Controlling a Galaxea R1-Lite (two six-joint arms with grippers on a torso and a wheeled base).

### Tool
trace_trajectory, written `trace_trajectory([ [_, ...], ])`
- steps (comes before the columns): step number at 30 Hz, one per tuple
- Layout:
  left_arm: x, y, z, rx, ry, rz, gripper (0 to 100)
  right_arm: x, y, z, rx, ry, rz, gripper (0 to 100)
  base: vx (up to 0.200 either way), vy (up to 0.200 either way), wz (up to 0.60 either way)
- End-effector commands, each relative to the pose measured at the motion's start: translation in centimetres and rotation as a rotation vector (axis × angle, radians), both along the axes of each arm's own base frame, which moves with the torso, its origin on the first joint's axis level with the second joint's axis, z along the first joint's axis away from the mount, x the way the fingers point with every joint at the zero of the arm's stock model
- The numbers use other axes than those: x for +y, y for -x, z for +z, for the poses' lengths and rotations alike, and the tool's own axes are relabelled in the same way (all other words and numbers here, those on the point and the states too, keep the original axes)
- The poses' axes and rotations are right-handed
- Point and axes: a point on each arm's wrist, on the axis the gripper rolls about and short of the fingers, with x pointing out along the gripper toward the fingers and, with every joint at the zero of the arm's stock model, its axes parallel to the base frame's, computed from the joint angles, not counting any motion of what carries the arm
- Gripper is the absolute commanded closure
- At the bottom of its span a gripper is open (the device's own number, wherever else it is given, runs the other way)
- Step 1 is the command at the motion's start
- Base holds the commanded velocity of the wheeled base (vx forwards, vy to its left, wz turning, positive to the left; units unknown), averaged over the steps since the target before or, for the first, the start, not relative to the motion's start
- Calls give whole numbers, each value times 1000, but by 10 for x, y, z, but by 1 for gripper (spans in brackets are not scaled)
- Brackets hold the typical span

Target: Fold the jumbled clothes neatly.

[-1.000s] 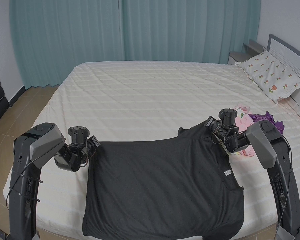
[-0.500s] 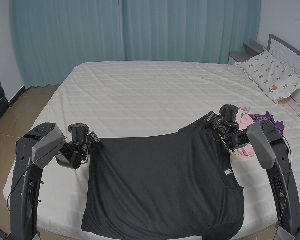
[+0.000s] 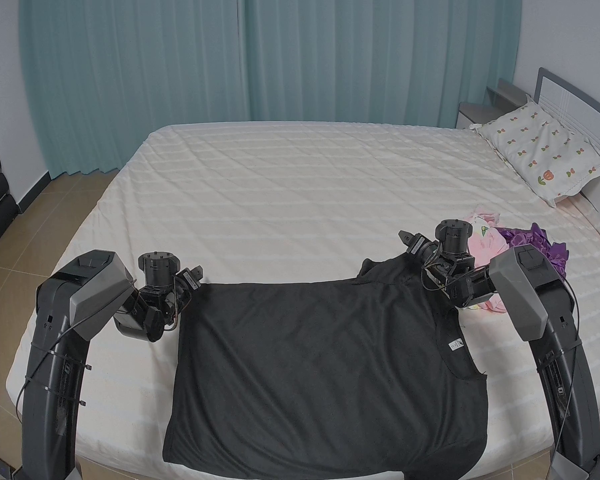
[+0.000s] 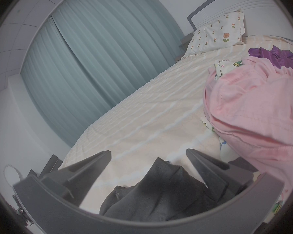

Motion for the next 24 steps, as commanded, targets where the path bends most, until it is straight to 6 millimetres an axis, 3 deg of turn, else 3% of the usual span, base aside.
trace_trajectory([
  [1, 9, 16, 27, 0, 5, 17, 0, -12, 21, 40, 14, -8, -15, 0, 0, 0, 0],
  [2, 10, 28, 35, 17, 9, 8, 0, -14, 36, 50, 39, -14, -8, 0, 0, 0, 0],
  [3, 10, 28, 35, 17, 9, 8, 0, -14, 36, 50, 39, -14, -8, 0, 0, 0, 0],
  [5, 11, 57, 50, 23, 31, 4, 0, -18, 72, 66, 86, -11, 10, 0, 0, 0, 0],
  [6, 11, 57, 50, 23, 31, 4, 0, -18, 72, 66, 86, -11, 10, 0, 0, 0, 0],
  [7, 11, 79, 56, 25, 41, -9, 0, -21, 96, 69, 125, -9, 10, 0, 0, 0, 0],
  [8, 12, 86, 58, 19, 46, -16, 0, -21, 104, 70, 133, -8, 10, 0, 0, 0, 0],
  [9, 11, 105, 60, 24, 54, -37, 0, -25, 125, 72, 162, -11, 6, 0, 0, 0, 0],
  [14, 11, 171, 55, 101, 66, -78, 0, -33, 189, 69, 243, -109, -32, 0, -200, 0, 0],
  [18, 7, 217, 47, 149, 113, -108, 0, -41, 223, 56, 296, -165, -69, 0, -200, 0, 0],
  [24, -6, 267, 41, 250, 165, -149, 0, -45, 253, 39, 331, -240, -109, 0, -200, 0, 0],
])
